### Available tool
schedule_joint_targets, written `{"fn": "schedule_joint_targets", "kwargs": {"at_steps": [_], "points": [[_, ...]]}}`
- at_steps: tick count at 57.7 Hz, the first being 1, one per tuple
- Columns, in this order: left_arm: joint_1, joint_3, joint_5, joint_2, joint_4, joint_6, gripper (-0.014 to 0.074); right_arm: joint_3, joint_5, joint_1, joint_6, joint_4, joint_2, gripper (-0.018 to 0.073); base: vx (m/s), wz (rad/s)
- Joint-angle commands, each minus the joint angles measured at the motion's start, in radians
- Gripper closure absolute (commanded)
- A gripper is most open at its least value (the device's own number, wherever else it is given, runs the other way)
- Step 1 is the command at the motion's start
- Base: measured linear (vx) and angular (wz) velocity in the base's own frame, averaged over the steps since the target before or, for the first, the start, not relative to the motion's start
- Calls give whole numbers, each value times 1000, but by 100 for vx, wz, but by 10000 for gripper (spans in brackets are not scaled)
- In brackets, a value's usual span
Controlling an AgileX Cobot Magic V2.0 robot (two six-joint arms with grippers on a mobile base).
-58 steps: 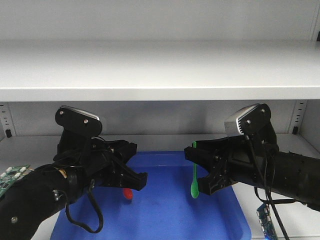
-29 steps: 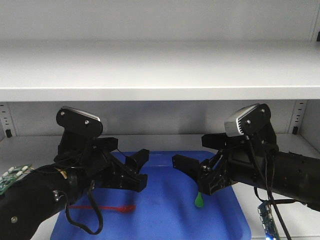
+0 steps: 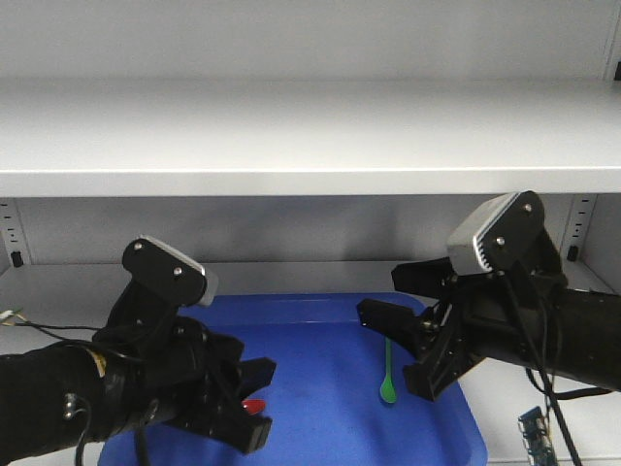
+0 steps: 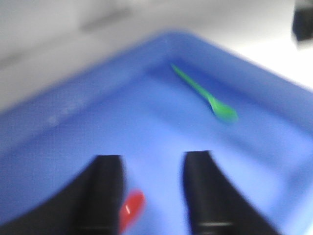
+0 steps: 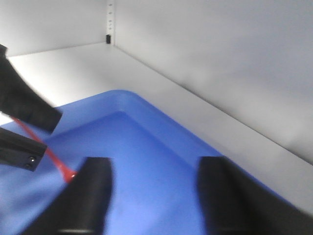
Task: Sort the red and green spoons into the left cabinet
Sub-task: 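Withdraw both open grippers up and back from the tray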
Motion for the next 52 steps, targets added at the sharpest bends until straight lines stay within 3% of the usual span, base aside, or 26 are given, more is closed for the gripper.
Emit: {"fn": "schedule_joint_targets", "kwargs": {"at_steps": [1, 5, 7, 19, 37, 52], "points": [[-5, -37, 18, -46, -5, 3, 449, -34, 13, 2, 165, -99, -64, 341, 0, 0], [-6, -37, 48, -55, -5, 3, 581, -34, 13, 2, 293, -211, -89, 487, 0, 0], [-6, -37, 58, -57, -7, 3, 606, -34, 16, 2, 344, -273, -101, 563, 0, 0], [-22, -33, 89, -58, -7, 3, 600, -18, 15, 2, 558, -500, -162, 562, 0, 0], [-120, 144, -146, -183, -14, -1, 598, 187, -129, 2, 568, -503, -341, 562, 0, 0], [-145, 262, -196, -327, -16, -1, 598, 307, -212, 2, 591, -491, -496, 562, 0, 0]]}}
